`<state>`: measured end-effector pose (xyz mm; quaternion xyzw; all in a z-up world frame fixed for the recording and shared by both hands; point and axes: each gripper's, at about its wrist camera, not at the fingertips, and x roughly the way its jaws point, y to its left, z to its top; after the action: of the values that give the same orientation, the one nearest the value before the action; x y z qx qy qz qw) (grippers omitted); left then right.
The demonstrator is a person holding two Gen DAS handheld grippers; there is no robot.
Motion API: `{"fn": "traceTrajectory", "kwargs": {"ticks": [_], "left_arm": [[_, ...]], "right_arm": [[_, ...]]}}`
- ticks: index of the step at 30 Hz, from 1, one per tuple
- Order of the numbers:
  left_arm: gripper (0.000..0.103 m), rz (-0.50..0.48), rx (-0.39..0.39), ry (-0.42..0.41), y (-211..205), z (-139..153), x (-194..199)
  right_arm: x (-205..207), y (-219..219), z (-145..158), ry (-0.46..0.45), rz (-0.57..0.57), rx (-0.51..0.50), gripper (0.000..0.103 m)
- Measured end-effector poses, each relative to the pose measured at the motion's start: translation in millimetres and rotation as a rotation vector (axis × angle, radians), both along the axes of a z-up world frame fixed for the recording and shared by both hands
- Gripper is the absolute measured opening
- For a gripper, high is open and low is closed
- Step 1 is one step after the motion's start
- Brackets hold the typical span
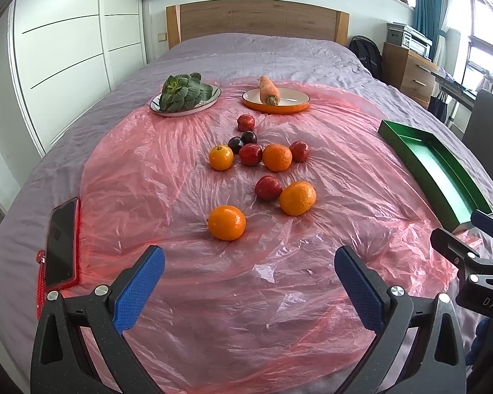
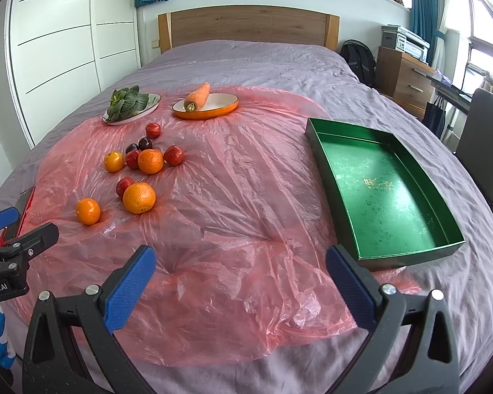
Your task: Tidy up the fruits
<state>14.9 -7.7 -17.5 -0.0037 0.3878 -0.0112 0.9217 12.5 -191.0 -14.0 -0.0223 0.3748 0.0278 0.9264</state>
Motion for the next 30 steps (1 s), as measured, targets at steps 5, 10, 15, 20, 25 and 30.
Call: {"fn": "traceTrajectory", "kwargs": {"ticks": [5,10,15,20,25,30], "left_arm": [[0.102,-0.007,-0.003,0.008,0.1,-1.4,3.0],[0.102,-0.010,-0.005,0.012,-0.4,-2.0,4.1],[0.102,-0.014,-0.008,0.010,-1.4,-1.6,4.3],[0.102,-0.015,-0.016,0.009,-1.4,-1.2,4.7],[0.102,-0.014,-0.015,0.011,-1.6,-1.4,4.3],[0.102,-0.012,-0.017,0.014,-1.7,-3.6,5.3]], "right_arm": [[2.2,-0.9,-1.8,0.004,0.016,0.010,0.103],[2.1,-0.7,-2.3,0.002,0.017,0.006,0.103],[2.0,-1.2,-2.3,0.001,0.015,0.009,0.103],[1.6,-1.9,-2.5,0.000,0.010,0.003,0.103],[1.7,-1.7,-2.8,0.001,0.012,0.005,0.103],[2.0,-0.6,-3.2,-0.001,0.024,0.000,0.103]]}}
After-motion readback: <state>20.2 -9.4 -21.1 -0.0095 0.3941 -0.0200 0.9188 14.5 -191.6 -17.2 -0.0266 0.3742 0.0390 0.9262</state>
